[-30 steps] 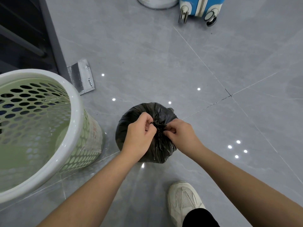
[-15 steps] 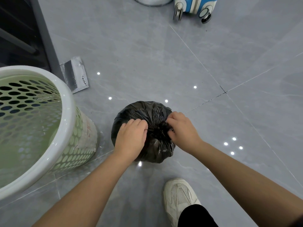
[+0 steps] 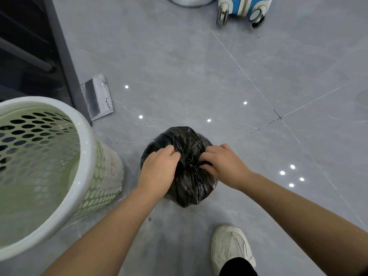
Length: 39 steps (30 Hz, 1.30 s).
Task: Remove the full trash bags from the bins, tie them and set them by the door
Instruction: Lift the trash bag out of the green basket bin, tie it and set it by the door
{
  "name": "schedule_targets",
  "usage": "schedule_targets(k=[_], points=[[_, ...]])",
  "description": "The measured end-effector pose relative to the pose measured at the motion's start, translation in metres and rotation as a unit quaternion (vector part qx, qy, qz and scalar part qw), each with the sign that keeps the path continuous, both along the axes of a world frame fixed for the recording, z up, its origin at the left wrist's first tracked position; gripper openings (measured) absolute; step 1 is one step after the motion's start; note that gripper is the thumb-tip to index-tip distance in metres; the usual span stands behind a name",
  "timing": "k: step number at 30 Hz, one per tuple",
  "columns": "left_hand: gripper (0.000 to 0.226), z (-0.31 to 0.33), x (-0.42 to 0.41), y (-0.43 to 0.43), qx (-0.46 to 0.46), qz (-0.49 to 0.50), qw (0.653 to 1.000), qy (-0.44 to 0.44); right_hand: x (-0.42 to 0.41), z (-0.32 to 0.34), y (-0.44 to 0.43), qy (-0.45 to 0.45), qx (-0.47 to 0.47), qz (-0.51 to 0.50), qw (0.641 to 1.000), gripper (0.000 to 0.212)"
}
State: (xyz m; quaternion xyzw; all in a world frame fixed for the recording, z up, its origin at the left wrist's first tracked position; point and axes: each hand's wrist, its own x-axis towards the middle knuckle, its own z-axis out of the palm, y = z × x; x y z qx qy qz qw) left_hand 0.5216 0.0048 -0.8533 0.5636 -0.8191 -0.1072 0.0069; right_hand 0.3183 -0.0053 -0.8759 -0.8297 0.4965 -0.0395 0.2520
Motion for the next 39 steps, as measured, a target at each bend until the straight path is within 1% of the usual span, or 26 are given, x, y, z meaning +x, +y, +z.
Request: schedule_targets(k=[3,7,12,19,22,25,28,31,34,39], points=[[0.024,0.037,0.000,-0.007,0.014,0.011,0.999,0.032,-0.001,0.037,-0.007,-0.026,0.002,-0.018,1.000,0.011],[0.014,0.111,-0.012,-0.019,0.027,0.022,0.996,0.080,-0.018,0.116,-0.018,-0.043,0.012,-0.045,0.998,0.011],[0.007,0.237,-0.044,-0.039,0.031,0.026,0.993,0.107,-0.057,0.247,-0.036,-0.049,0.015,-0.054,0.997,0.012],[0.005,0.428,-0.103,-0.077,0.012,0.041,0.995,0.095,-0.114,0.437,-0.083,-0.058,0.002,-0.048,0.997,0.013],[0.004,0.494,-0.131,-0.094,-0.001,0.039,0.993,0.110,-0.142,0.508,-0.102,-0.043,-0.009,-0.048,0.998,0.014],[0.004,0.550,-0.159,-0.110,-0.020,0.039,0.992,0.121,-0.169,0.567,-0.116,-0.029,-0.018,-0.054,0.998,0.016],[0.006,0.594,-0.190,-0.125,-0.020,0.031,0.991,0.127,-0.198,0.613,-0.127,-0.015,-0.023,-0.060,0.998,0.016],[0.008,0.623,-0.223,-0.144,-0.029,0.037,0.992,0.121,-0.231,0.645,-0.143,-0.006,-0.028,-0.071,0.997,0.016],[0.008,0.640,-0.262,-0.168,-0.035,0.036,0.991,0.126,-0.269,0.665,-0.166,0.004,-0.035,-0.081,0.996,0.017],[0.012,0.659,-0.339,-0.219,-0.019,0.050,0.990,0.134,-0.342,0.686,-0.217,0.022,-0.022,-0.087,0.996,0.018]])
